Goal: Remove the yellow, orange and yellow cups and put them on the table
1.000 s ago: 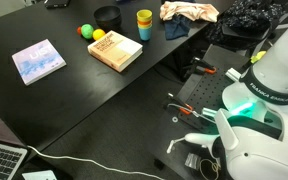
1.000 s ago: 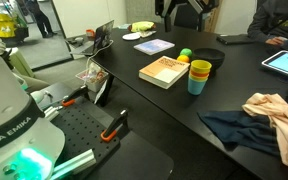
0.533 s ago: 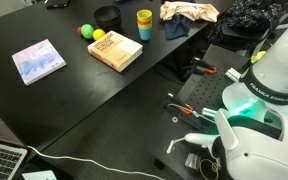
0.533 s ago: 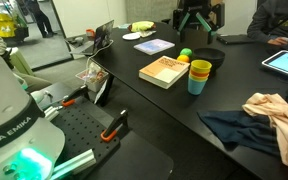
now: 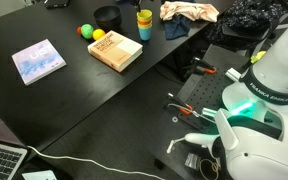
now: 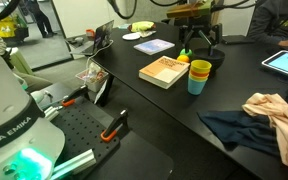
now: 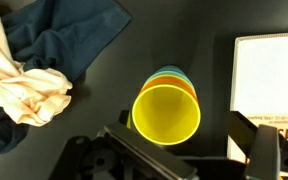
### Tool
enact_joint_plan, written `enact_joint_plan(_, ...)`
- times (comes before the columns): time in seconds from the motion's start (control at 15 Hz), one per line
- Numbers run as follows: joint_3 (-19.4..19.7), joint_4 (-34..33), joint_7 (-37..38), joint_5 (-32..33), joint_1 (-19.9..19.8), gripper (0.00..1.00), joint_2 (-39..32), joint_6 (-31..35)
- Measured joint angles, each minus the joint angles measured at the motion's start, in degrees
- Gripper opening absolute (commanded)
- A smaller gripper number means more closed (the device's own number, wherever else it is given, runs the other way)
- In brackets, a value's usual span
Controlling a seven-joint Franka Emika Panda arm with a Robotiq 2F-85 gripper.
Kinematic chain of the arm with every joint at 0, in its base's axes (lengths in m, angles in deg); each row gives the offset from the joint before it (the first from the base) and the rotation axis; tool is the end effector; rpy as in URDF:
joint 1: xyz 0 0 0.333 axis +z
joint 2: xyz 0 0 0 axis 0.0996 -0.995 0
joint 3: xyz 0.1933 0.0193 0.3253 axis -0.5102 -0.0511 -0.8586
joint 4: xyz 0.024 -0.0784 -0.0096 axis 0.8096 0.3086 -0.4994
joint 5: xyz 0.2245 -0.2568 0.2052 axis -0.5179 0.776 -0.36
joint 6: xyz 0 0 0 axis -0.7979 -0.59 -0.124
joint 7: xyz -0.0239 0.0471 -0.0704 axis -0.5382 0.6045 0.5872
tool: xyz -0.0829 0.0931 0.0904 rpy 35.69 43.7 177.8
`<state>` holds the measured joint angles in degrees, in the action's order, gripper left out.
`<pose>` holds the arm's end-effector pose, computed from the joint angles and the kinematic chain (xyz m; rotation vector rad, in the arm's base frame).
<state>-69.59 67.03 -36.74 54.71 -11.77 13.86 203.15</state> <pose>0.5774 -0.1401 0.2705 2.9445 -0.1176 0.0723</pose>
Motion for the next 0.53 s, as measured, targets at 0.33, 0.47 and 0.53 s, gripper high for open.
enact_joint_plan(0.33,-0.4,-4.2,0.5,-2.2,1.5,1.0,-6.3,1.0)
enact_joint_plan(0.47,-0.5,-5.5,0.5,-2.7,1.8,1.0,-8.0,1.1)
enact_joint_plan(0.53,-0.5,-6.1,0.5,-2.8,1.9,1.0,-8.6,1.1)
